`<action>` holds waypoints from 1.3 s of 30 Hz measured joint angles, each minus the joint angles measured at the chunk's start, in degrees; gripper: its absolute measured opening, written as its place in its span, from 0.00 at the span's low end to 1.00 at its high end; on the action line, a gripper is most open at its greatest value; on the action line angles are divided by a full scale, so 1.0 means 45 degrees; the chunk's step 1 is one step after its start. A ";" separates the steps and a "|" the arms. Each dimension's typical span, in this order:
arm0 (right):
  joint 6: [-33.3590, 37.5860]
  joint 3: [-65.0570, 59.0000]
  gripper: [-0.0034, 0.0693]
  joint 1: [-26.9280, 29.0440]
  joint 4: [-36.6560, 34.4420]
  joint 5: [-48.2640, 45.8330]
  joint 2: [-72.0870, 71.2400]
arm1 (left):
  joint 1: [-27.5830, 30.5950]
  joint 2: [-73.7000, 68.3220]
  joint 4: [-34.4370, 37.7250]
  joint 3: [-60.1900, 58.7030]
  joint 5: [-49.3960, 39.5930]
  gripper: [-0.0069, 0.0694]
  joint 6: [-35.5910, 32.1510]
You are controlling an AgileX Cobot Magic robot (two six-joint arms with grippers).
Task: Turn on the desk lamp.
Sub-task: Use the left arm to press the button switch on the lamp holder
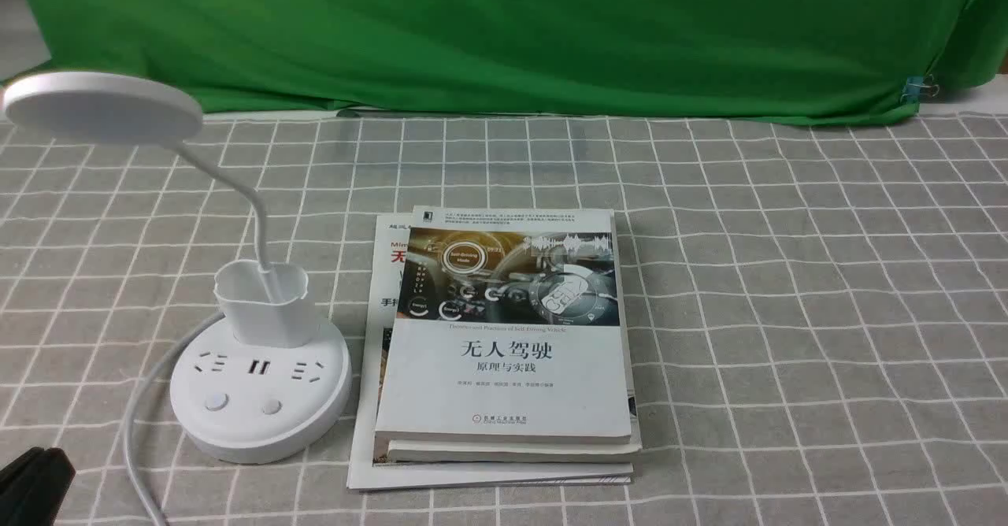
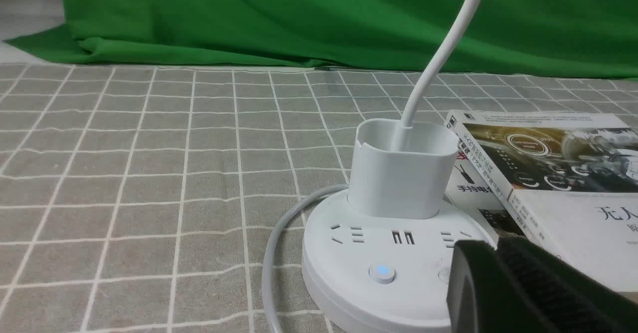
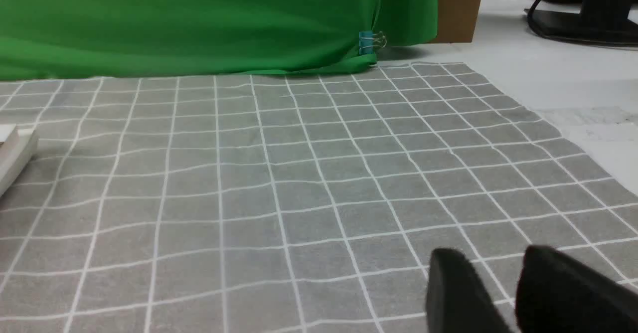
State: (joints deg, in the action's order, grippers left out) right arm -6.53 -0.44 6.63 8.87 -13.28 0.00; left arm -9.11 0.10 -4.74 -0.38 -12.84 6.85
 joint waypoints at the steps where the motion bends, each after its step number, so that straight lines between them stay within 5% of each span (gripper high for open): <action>1: 0.0000 0.0000 0.38 0.0000 0.0000 0.0000 0.0000 | 0.0000 0.0000 0.0000 0.0000 0.0000 0.12 0.0000; 39: 0.0000 0.0000 0.38 0.0000 0.0000 0.0000 0.0000 | 0.0000 0.0000 -0.0030 -0.0014 0.0834 0.12 -0.0318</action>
State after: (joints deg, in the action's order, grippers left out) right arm -6.53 -0.44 6.63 8.87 -13.28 0.00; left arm -9.11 0.10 -4.88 -0.44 -9.09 5.42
